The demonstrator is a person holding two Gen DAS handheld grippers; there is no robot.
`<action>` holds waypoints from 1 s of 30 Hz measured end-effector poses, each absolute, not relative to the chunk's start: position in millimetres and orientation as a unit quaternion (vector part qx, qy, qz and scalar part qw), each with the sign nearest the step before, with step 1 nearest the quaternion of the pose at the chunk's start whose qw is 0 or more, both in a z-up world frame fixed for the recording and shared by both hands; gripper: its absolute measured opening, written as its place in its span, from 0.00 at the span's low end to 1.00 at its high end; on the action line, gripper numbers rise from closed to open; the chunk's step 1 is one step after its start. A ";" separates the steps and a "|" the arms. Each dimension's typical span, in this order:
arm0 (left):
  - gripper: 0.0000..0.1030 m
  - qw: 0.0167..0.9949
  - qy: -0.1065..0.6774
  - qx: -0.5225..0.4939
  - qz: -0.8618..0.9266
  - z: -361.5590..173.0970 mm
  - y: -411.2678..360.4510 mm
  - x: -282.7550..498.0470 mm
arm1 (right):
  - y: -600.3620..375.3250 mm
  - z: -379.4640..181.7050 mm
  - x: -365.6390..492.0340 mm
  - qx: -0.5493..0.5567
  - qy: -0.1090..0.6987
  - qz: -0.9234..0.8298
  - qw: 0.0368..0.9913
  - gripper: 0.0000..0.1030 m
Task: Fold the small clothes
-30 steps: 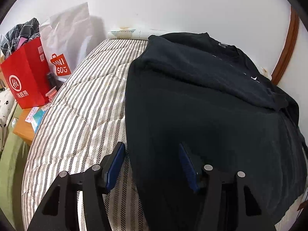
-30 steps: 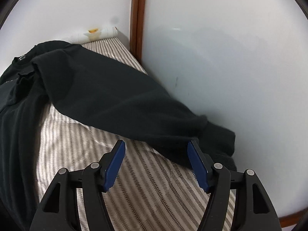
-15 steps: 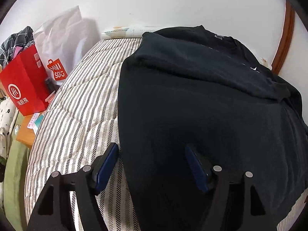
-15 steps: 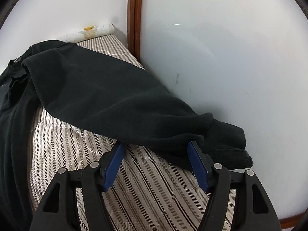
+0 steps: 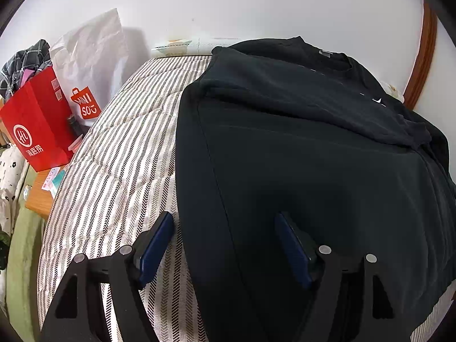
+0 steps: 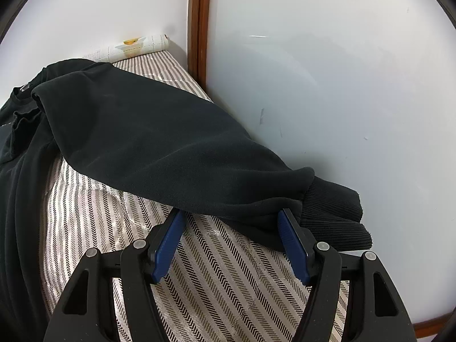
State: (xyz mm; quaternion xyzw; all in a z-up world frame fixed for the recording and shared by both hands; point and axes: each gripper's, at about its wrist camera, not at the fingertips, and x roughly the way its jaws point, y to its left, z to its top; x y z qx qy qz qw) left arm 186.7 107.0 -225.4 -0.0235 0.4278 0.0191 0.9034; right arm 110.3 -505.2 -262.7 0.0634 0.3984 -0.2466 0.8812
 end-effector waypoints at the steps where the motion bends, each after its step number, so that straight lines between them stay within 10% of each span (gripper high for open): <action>1: 0.71 0.903 0.428 -0.023 0.019 -225.6 106.8 186.5 | -504.7 -262.7 110.0 0.062 0.398 -0.247 0.881 0.64; 30: 0.74 0.903 0.428 -0.023 0.020 -225.8 103.7 186.8 | -507.6 -263.6 114.4 0.061 0.397 -0.247 0.882 0.64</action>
